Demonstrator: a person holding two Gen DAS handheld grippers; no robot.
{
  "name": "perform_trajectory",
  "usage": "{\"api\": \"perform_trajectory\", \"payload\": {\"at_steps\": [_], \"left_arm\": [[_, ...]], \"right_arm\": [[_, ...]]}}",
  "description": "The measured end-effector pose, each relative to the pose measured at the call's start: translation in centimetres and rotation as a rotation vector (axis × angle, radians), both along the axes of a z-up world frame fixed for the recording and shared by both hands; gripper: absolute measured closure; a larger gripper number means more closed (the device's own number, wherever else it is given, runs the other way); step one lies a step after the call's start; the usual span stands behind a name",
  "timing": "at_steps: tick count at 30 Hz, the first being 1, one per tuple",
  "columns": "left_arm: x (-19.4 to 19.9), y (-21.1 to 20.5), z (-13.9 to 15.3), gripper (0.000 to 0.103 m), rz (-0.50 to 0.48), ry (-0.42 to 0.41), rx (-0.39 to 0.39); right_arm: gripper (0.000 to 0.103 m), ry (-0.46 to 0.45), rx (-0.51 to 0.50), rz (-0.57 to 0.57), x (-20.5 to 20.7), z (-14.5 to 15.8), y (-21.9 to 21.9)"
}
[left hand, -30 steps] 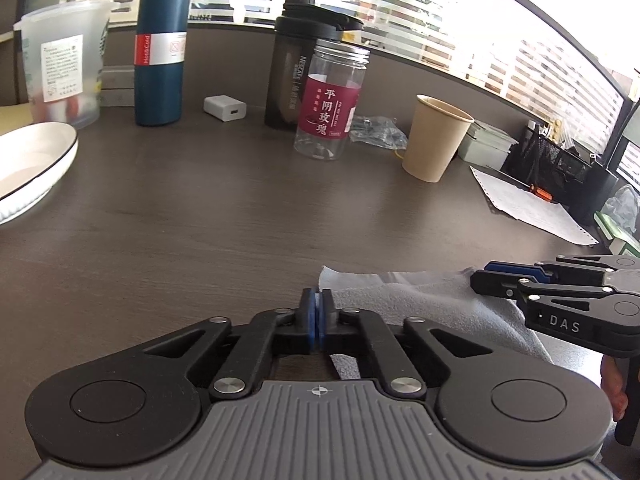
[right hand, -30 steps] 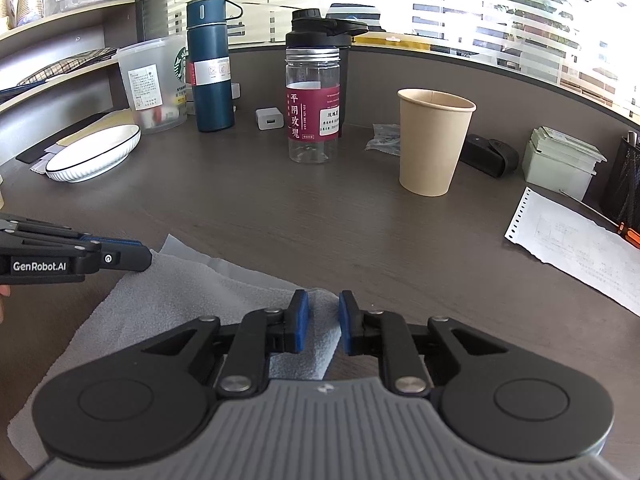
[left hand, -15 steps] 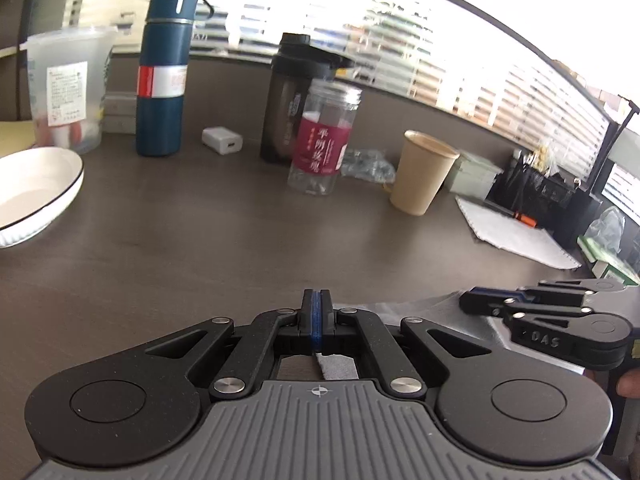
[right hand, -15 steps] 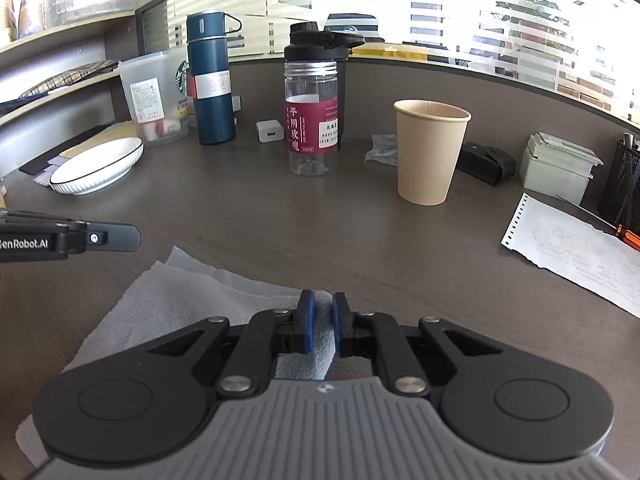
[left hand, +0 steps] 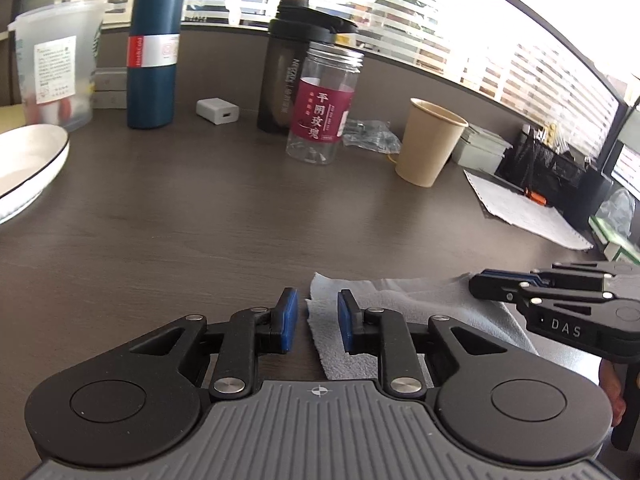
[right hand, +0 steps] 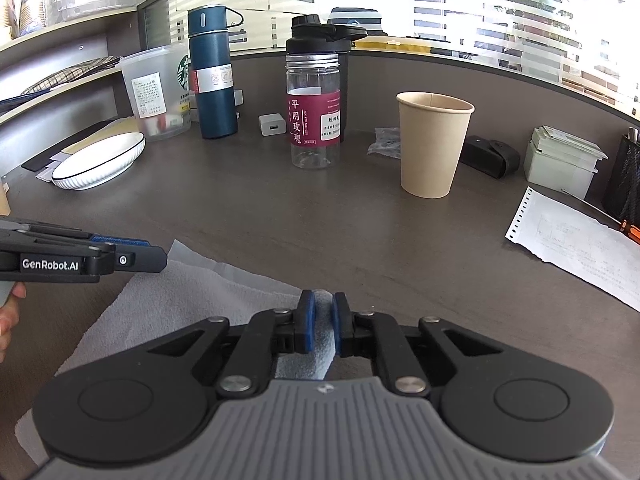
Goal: Fold towel
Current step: 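Lift the folded edge with both grippers and fold the towel over again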
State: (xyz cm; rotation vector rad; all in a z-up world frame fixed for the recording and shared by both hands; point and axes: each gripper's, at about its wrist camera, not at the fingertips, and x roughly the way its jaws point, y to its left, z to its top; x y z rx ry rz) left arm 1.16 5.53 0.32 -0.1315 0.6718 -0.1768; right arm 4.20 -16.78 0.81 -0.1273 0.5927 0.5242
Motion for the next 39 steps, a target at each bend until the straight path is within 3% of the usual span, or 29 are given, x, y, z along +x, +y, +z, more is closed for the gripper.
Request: {"api": "perform_trajectory", "payload": {"at_steps": [8,25,33,39], "left_arm": [[-0.1,-0.2,-0.2,0.102,-0.002,-0.008,0.015],[-1.8,0.2,2.1,0.103,-0.041,-0.098,-0.034],[-0.7,-0.6,2.9,0.103,-0.066,-0.116,0.002],[1.1,-1.1,2.3,0.103,-0.076,-0.092,0.025]], "right_arm": [[0.092,0.004,-0.001,0.001,0.0,-0.1,0.0],[0.092,-0.005,0.012,0.000,-0.1,0.1,-0.2],[0.092,-0.024,0.059,-0.028,-0.3,0.8,-1.0],[0.092,0.012,0.069,-0.075,0.4,0.4,-1.5]]}}
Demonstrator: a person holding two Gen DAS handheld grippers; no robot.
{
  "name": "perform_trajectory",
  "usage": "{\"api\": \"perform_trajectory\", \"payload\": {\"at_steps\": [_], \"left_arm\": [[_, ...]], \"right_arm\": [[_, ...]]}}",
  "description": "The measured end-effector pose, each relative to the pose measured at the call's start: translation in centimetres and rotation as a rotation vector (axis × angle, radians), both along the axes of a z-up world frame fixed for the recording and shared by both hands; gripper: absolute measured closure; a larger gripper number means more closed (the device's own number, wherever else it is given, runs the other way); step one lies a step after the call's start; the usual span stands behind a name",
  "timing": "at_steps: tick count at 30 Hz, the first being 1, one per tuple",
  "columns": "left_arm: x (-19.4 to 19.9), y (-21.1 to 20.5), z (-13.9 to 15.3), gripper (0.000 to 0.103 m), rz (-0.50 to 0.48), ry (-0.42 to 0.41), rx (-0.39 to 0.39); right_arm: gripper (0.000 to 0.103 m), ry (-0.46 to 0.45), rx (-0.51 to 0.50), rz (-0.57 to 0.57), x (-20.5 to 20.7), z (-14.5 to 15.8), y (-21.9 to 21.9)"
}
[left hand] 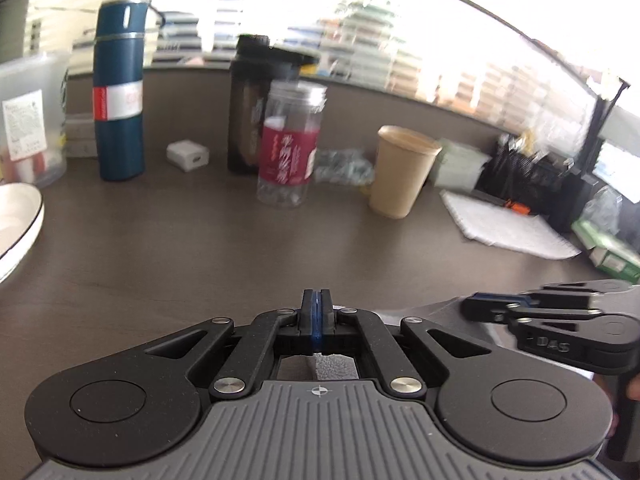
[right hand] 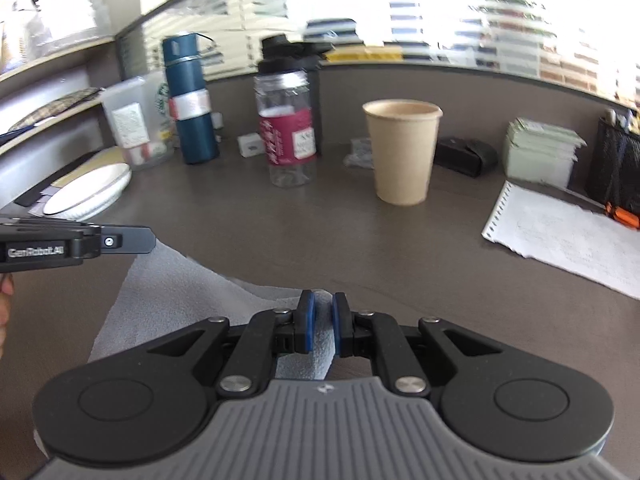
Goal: Fold towel
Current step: 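Lift the folded edge with both grippers and fold the towel over again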
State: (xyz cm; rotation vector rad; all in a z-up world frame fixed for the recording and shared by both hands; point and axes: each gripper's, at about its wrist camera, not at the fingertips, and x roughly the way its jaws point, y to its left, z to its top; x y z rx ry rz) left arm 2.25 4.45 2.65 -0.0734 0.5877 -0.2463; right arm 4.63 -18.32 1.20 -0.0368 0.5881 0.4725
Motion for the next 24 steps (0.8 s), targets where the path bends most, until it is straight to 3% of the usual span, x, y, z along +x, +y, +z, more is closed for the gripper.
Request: {"api": "perform_trajectory", "payload": {"at_steps": [4,6,11,17,24], "left_arm": [[-1.4,-0.1,2.2,0.103,-0.042,-0.073,-0.033],[-0.4,-0.5,1.9,0.103,-0.056,-0.053,-0.027],[3.7,-1.4,-1.9,0.103,-0.037,0.070,0.035],[3.9,-1.1,-2.1,0.103,-0.044,0.074,-0.005],[4.8,-1.9,-2.6,0.102,-0.062,0.079,0.023]], "right_arm": [[0.092,-0.017,0.025,0.003,-0.2,0.5,-0.4],[0.092,-0.017,0.026,0.005,-0.1,0.5,-0.4],[0.092,-0.011,0.012,-0.014,0.1,0.2,-0.4],[0.092,-0.009,0.011,-0.021,0.2,0.0,-0.6],[0.092,-0.002,0.017,-0.034,0.4,-0.1,-0.9]]}}
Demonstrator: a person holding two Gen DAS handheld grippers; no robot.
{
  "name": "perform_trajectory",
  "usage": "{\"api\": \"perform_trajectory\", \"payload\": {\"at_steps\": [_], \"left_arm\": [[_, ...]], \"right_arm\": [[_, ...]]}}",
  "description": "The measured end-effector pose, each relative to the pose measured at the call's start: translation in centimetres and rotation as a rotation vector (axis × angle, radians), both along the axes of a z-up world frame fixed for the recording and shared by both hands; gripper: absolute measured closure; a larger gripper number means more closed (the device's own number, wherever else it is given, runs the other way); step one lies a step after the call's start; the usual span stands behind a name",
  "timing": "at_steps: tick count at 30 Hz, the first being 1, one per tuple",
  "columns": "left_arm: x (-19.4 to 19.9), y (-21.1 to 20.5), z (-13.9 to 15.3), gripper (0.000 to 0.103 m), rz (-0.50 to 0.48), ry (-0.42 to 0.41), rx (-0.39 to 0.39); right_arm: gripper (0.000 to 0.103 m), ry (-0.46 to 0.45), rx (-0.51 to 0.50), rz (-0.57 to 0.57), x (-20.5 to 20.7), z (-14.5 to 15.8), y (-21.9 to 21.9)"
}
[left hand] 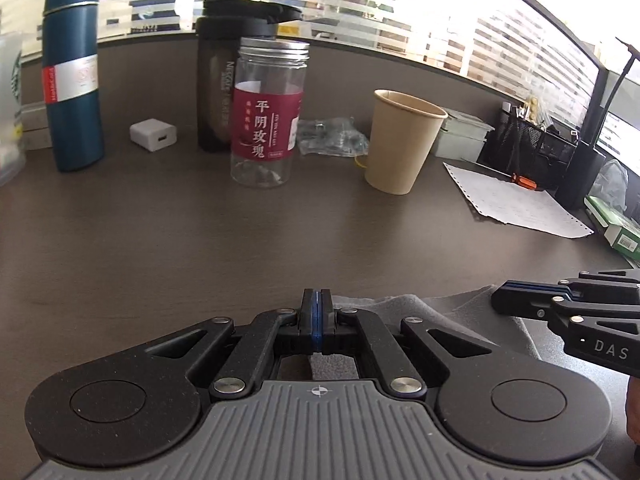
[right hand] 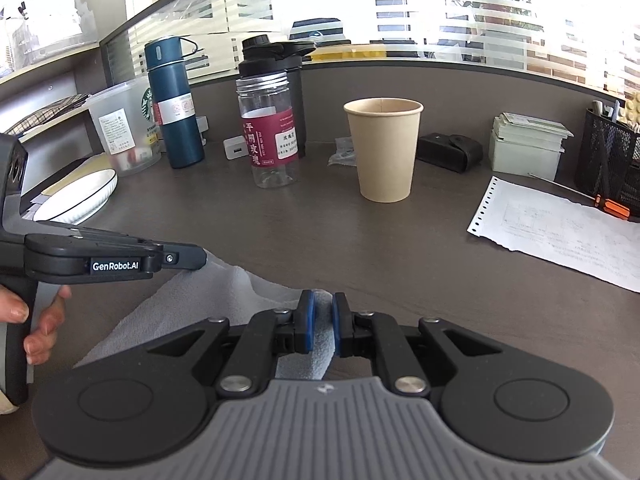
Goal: Fold towel
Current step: 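Lift the folded edge with both grippers and fold the towel over again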
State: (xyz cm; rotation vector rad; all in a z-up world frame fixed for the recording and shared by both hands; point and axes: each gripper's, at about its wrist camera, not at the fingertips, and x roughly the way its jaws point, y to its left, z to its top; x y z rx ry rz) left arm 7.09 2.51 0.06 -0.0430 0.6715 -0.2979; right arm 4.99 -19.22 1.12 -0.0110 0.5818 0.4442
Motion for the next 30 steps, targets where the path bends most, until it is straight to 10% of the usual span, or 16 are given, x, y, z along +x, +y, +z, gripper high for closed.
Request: {"api": "perform_trajectory", "payload": {"at_steps": [8,24,30], "left_arm": [[-0.3,-1.8,-0.4,0.102,-0.010,-0.055,0.128],[-0.3,-1.9,-0.4,0.102,-0.012,-0.062,0.137],[-0.3,-2.0,-0.4,0.102,-0.012,-0.063,0.143]], "right_arm": [[0.092,-0.012,0.015,-0.037,0.0,0.5,-1.0],[0.077,-0.009,-0.052,0.015,-0.3,0.0,1.1],[0.099,-0.009,-0.117,0.007,-0.2,-0.5,1.7]]}}
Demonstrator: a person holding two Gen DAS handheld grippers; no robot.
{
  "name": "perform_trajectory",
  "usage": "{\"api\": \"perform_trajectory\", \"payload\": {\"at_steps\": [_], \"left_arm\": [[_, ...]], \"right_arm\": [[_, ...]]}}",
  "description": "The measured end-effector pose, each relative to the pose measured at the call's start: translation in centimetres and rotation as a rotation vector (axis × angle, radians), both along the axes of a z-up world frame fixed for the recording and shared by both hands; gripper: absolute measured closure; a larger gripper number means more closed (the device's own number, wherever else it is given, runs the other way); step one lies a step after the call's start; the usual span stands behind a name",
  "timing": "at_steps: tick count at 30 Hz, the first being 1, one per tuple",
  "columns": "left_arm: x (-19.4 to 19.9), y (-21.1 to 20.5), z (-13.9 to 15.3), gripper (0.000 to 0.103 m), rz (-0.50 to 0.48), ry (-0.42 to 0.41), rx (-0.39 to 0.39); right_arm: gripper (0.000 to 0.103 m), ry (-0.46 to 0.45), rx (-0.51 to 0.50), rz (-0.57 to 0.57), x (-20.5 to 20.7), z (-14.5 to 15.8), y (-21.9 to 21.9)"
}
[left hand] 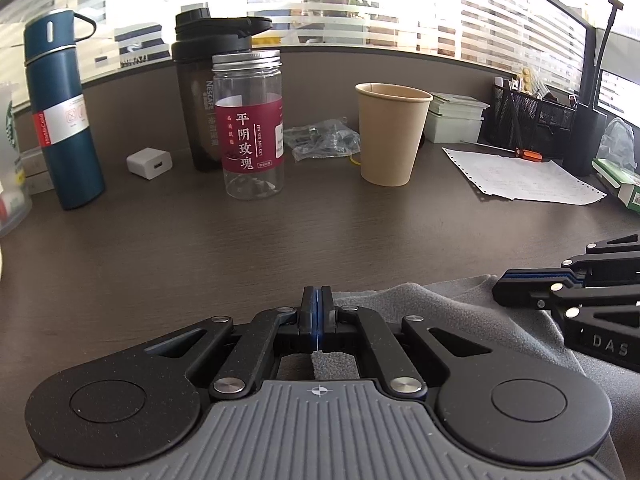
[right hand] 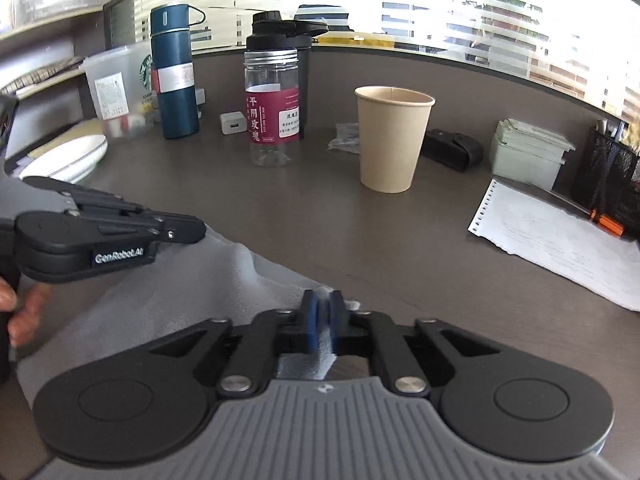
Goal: Fold towel
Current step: 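Lift the folded edge with both grippers and fold the towel over again, then open both grippers and withdraw from the folded towel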
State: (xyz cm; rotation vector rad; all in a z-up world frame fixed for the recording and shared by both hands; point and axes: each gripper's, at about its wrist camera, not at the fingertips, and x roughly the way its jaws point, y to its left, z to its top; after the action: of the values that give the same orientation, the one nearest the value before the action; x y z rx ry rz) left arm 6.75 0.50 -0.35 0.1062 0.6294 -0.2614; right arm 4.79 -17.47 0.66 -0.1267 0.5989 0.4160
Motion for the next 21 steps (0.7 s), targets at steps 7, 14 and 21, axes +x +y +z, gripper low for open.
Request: {"api": "perform_trajectory", "payload": {"at_steps": [7,14,21], "left_arm": [[-0.1,0.0,0.0,0.102,-0.002,0.000,0.001],[0.0,0.3,0.0,0.102,-0.003,0.008,-0.025],[-0.5,2.1,1.7,0.092,0.010,-0.021,-0.126]], "right_arm": [[0.099,0.004,0.072,-0.039,-0.2,0.6,-1.6],[0.096,0.029,0.071,-0.064,0.0,0.2,-1.8],[0.073,-0.055,0.186,-0.124,-0.7,2.5,-4.8]]}}
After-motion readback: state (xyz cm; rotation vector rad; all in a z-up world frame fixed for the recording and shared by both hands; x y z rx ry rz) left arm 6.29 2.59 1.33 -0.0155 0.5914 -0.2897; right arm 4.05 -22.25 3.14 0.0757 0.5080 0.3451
